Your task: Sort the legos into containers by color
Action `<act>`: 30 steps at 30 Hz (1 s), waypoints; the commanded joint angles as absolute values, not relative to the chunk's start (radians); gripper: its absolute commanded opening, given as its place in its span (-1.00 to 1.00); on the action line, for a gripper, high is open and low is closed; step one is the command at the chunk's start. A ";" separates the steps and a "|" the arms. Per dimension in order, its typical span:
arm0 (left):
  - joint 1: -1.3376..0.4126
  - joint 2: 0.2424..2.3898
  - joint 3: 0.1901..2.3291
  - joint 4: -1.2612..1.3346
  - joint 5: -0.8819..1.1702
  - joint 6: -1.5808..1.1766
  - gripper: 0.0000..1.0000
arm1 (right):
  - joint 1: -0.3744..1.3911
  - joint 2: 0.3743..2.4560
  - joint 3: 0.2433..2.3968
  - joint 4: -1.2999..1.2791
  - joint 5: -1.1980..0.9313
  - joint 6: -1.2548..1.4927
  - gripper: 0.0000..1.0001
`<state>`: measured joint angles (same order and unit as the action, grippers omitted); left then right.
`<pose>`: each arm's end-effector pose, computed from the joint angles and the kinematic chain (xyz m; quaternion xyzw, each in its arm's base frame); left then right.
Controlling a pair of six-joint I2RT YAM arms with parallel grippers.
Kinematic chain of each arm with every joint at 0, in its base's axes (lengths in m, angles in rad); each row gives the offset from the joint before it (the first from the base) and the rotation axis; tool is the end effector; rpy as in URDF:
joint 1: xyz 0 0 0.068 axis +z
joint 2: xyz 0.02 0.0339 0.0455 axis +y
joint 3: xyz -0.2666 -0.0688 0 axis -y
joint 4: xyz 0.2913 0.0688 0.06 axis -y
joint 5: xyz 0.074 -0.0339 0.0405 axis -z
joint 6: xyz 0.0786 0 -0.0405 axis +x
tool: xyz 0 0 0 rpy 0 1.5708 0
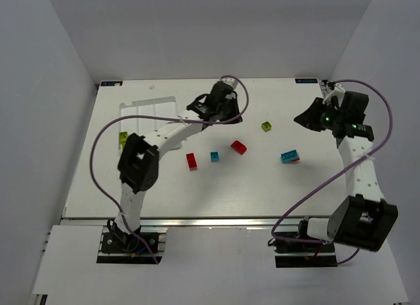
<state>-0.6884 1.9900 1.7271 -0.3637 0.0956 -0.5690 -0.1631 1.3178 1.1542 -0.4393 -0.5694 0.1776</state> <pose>0.4190 -0.3544 0.2500 0.0748 0.8867 -0.3016 0.3424 0.3680 -0.0176 0.3039 0.0152 0.8594 0.2518 0.4447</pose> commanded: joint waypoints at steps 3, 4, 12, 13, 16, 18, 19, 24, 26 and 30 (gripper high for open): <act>-0.773 2.280 2.130 -0.629 -0.163 -0.705 0.06 | -0.253 1.241 1.100 -0.311 -0.566 0.226 -0.17; -0.782 2.317 2.182 -0.641 -0.172 -0.706 0.24 | -0.262 1.244 1.098 -0.311 -0.566 0.225 -0.03; -0.853 2.454 2.253 -0.404 -0.268 -0.752 0.88 | -0.314 1.252 1.057 -0.288 -0.626 0.221 0.00; -0.865 2.470 2.264 -0.382 -0.281 -0.727 0.88 | -0.318 1.238 1.051 -0.284 -0.629 0.221 0.00; -0.874 2.519 2.270 -0.296 -0.287 -0.655 0.87 | -0.321 1.209 1.042 -0.270 -0.638 0.229 0.01; -0.874 2.546 2.272 -0.261 -0.291 -0.624 0.87 | -0.322 1.198 1.031 -0.262 -0.646 0.238 0.01; -0.874 2.554 2.272 -0.250 -0.290 -0.611 0.87 | -0.322 1.190 1.031 -0.262 -0.652 0.238 0.01; -0.884 2.594 2.270 -0.193 -0.287 -0.591 0.87 | -0.322 1.181 1.031 -0.262 -0.672 0.244 0.01; -0.894 2.606 2.276 -0.166 -0.296 -0.563 0.87 | -0.322 1.183 1.028 -0.259 -0.678 0.245 0.02; -0.894 2.626 2.279 -0.132 -0.308 -0.513 0.85 | -0.324 1.178 1.026 -0.259 -0.689 0.253 0.02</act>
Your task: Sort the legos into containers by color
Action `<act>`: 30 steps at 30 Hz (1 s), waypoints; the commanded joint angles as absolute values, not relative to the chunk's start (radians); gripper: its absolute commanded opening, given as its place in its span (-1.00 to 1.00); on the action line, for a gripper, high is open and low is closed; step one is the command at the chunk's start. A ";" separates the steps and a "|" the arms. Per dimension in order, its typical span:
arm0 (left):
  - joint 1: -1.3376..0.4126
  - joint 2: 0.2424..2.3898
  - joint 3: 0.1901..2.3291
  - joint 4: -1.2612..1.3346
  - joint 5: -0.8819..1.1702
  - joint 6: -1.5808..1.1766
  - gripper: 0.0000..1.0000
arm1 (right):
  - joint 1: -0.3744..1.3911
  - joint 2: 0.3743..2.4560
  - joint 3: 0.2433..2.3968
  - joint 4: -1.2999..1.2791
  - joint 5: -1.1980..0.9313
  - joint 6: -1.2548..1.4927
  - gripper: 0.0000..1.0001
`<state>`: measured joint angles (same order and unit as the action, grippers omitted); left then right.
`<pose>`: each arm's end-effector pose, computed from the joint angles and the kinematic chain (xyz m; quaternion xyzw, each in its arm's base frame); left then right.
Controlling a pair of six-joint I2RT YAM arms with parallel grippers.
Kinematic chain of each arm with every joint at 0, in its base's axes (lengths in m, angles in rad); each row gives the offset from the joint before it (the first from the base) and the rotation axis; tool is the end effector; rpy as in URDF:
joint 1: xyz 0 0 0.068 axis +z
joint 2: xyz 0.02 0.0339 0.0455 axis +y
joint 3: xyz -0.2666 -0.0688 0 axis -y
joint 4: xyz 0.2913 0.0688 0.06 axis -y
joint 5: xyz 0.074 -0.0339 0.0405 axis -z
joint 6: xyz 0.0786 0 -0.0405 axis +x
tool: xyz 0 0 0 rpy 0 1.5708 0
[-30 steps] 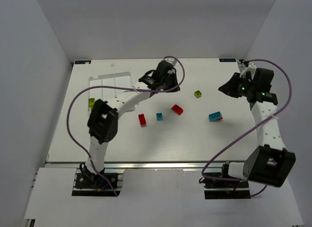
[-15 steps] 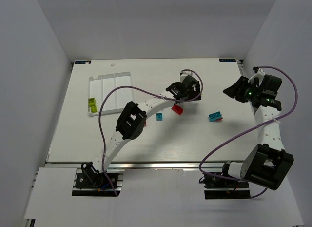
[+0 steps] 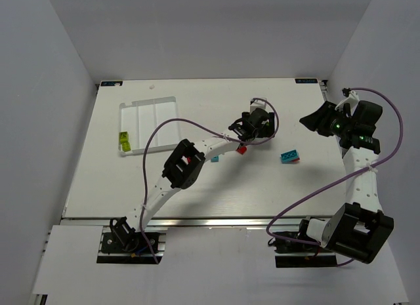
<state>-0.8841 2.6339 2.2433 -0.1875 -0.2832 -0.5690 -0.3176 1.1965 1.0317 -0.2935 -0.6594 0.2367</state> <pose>0.4420 -0.5045 0.1060 0.0702 0.8703 -0.2204 0.4348 0.3397 -0.0610 0.3128 0.0554 0.8196 0.2545 0.5103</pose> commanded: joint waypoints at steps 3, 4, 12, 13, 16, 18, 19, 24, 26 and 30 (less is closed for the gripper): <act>-0.894 2.643 2.279 -0.110 -0.313 -0.492 0.83 | -0.327 1.173 1.025 -0.256 -0.696 0.256 0.01; -0.894 2.652 2.281 -0.104 -0.314 -0.479 0.83 | -0.324 1.169 1.026 -0.255 -0.698 0.256 0.01; -0.894 2.700 2.292 -0.032 -0.301 -0.427 0.78 | -0.327 1.166 1.026 -0.258 -0.703 0.259 0.02; -0.894 2.703 2.295 -0.022 -0.301 -0.420 0.78 | -0.327 1.166 1.026 -0.256 -0.704 0.261 0.02; -0.894 2.718 2.295 -0.009 -0.291 -0.391 0.72 | -0.327 1.164 1.028 -0.256 -0.713 0.264 0.02; -0.894 2.724 2.295 -0.012 -0.291 -0.377 0.65 | -0.327 1.164 1.028 -0.256 -0.716 0.262 0.03; -0.894 2.727 2.295 -0.017 -0.296 -0.374 0.62 | -0.325 1.164 1.026 -0.256 -0.715 0.265 0.02; -0.894 2.740 2.286 -0.025 -0.290 -0.368 0.47 | -0.327 1.167 1.029 -0.259 -0.719 0.265 0.02; -0.894 2.741 2.283 -0.025 -0.290 -0.367 0.36 | -0.325 1.169 1.029 -0.259 -0.721 0.265 0.03; -0.894 2.741 2.273 -0.015 -0.287 -0.361 0.13 | -0.327 1.169 1.028 -0.259 -0.722 0.264 0.02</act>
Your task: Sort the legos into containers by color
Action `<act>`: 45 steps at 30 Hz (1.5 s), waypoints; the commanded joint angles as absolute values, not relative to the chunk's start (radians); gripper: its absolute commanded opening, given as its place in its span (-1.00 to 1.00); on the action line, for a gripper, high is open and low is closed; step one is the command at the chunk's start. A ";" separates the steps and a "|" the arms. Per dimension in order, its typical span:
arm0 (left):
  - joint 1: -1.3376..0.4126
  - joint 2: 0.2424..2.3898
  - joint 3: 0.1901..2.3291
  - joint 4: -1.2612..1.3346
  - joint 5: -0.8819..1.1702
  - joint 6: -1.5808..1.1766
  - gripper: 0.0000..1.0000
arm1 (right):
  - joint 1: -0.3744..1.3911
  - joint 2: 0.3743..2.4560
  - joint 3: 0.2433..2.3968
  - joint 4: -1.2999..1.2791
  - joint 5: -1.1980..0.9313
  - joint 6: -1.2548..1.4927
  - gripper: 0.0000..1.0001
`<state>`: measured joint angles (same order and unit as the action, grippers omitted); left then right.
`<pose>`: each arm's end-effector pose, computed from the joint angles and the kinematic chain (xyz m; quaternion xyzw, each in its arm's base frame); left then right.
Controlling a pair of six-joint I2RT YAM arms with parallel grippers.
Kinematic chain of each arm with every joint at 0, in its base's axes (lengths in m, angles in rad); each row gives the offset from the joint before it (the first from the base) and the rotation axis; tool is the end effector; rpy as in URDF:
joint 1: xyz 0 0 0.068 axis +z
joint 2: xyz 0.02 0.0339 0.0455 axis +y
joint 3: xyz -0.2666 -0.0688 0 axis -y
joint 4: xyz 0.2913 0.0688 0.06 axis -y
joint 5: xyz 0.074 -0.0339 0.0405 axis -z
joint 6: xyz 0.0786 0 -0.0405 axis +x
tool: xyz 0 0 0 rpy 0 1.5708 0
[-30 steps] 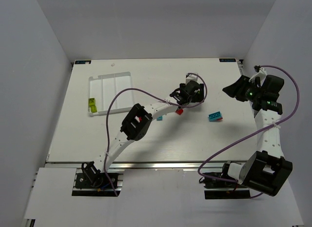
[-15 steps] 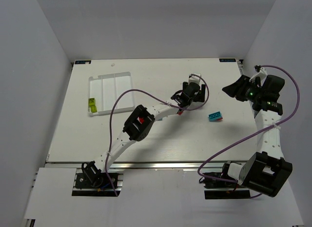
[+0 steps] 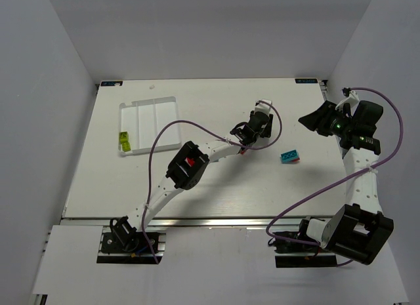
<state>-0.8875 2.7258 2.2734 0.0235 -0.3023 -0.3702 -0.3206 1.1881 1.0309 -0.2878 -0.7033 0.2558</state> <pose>0.4523 -0.5185 0.0858 0.1341 0.8249 -0.2118 0.5066 0.3372 -0.0584 0.3168 0.0494 0.8135 0.2749 0.5102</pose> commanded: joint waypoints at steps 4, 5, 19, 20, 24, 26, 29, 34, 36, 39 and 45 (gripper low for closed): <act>-0.894 2.726 2.258 0.029 -0.288 -0.344 -0.09 | -0.325 1.169 1.025 -0.258 -0.721 0.265 0.02; -0.894 2.721 2.250 0.037 -0.290 -0.339 -0.14 | -0.328 1.170 1.026 -0.256 -0.722 0.262 0.02; -0.894 2.510 1.948 0.221 -0.316 -0.262 -0.50 | -0.327 1.164 1.019 -0.250 -0.729 0.267 0.03; -0.894 2.496 1.907 0.233 -0.316 -0.252 -0.50 | -0.325 1.166 1.017 -0.250 -0.729 0.265 0.03; -0.894 2.398 1.785 0.311 -0.316 -0.235 -0.50 | -0.327 1.166 1.015 -0.247 -0.732 0.268 0.03; -0.903 2.353 1.705 0.340 -0.307 -0.232 -0.50 | -0.325 1.169 1.014 -0.247 -0.735 0.268 0.03; -0.904 2.258 1.602 0.388 -0.321 -0.227 -0.52 | -0.327 1.167 1.014 -0.244 -0.739 0.270 0.03; -0.894 2.110 1.477 0.425 -0.341 -0.229 -0.51 | -0.327 1.166 1.005 -0.238 -0.745 0.273 0.02; -0.882 2.082 1.445 0.401 -0.356 -0.233 -0.52 | -0.327 1.164 1.003 -0.235 -0.747 0.273 0.03; -0.873 2.025 1.416 0.356 -0.418 -0.239 -0.54 | -0.325 1.164 0.999 -0.232 -0.749 0.273 0.02; -0.809 1.895 1.310 0.203 -0.521 -0.308 -0.59 | -0.327 1.169 0.994 -0.229 -0.758 0.272 0.02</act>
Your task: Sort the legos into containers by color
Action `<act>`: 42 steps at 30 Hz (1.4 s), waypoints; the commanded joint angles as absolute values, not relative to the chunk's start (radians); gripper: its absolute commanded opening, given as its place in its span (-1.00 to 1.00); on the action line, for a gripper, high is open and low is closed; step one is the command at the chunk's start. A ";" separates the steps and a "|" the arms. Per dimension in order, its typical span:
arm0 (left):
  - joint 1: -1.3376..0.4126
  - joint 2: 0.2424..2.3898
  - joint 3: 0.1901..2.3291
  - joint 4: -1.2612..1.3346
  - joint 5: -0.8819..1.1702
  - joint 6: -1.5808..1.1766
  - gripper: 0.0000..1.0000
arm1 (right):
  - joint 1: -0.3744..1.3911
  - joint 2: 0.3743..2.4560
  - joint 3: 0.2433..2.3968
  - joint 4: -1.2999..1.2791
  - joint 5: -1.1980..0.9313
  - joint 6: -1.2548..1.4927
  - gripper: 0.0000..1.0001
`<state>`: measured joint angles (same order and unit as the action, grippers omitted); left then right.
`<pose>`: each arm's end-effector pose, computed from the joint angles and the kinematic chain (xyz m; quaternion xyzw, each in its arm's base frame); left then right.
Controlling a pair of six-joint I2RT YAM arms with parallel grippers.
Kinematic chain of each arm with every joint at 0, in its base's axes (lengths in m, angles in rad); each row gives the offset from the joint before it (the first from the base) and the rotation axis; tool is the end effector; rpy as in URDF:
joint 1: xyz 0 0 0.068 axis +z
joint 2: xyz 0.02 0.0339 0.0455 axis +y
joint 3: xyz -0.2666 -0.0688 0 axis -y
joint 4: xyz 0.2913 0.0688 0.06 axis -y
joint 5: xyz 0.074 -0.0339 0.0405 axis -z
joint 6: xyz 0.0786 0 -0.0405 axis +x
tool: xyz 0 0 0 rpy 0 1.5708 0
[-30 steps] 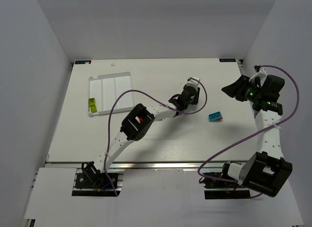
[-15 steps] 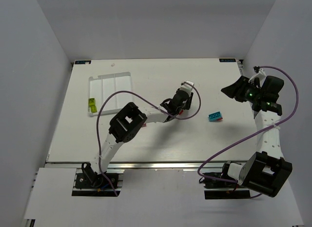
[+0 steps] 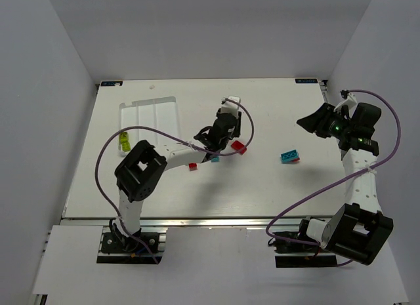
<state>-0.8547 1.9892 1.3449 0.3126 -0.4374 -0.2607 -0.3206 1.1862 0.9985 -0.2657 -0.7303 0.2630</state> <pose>0.3760 -0.3814 0.1828 0.1121 0.7968 -0.1501 0.5744 0.3359 -0.0563 0.3072 0.0466 0.8130 0.2884 0.5036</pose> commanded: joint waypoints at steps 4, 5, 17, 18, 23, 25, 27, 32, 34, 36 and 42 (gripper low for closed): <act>-0.724 1.800 1.246 0.092 -0.554 -0.397 -0.63 | -0.325 1.167 0.991 -0.224 -0.767 0.268 0.03; -0.704 1.780 1.223 0.050 -0.557 -0.408 -0.63 | -0.325 1.167 0.989 -0.224 -0.769 0.270 0.03; -0.374 1.592 1.074 -0.173 -0.594 -0.456 -0.66 | -0.324 1.167 0.982 -0.221 -0.790 0.270 0.04; -0.355 1.597 1.072 -0.184 -0.604 -0.457 -0.66 | -0.322 1.169 0.983 -0.221 -0.792 0.268 0.03; -0.227 1.657 1.107 -0.247 -0.629 -0.468 -0.66 | -0.325 1.169 0.980 -0.221 -0.802 0.267 0.03; -0.197 1.701 1.149 -0.273 -0.643 -0.474 -0.66 | -0.325 1.172 0.982 -0.221 -0.807 0.265 0.03; -0.155 1.736 1.176 -0.293 -0.641 -0.474 -0.67 | -0.325 1.174 0.982 -0.222 -0.807 0.262 0.03; -0.100 1.805 1.262 -0.327 -0.630 -0.456 -0.55 | -0.324 1.178 0.982 -0.222 -0.813 0.256 0.03; -0.089 1.848 1.290 -0.348 -0.632 -0.453 -0.14 | -0.322 1.183 0.982 -0.224 -0.815 0.255 0.03; -0.078 1.859 1.310 -0.368 -0.626 -0.450 0.16 | -0.322 1.186 0.982 -0.226 -0.818 0.253 0.04; -0.069 1.826 1.302 -0.344 -0.580 -0.449 0.53 | -0.321 1.201 0.982 -0.227 -0.923 0.198 0.22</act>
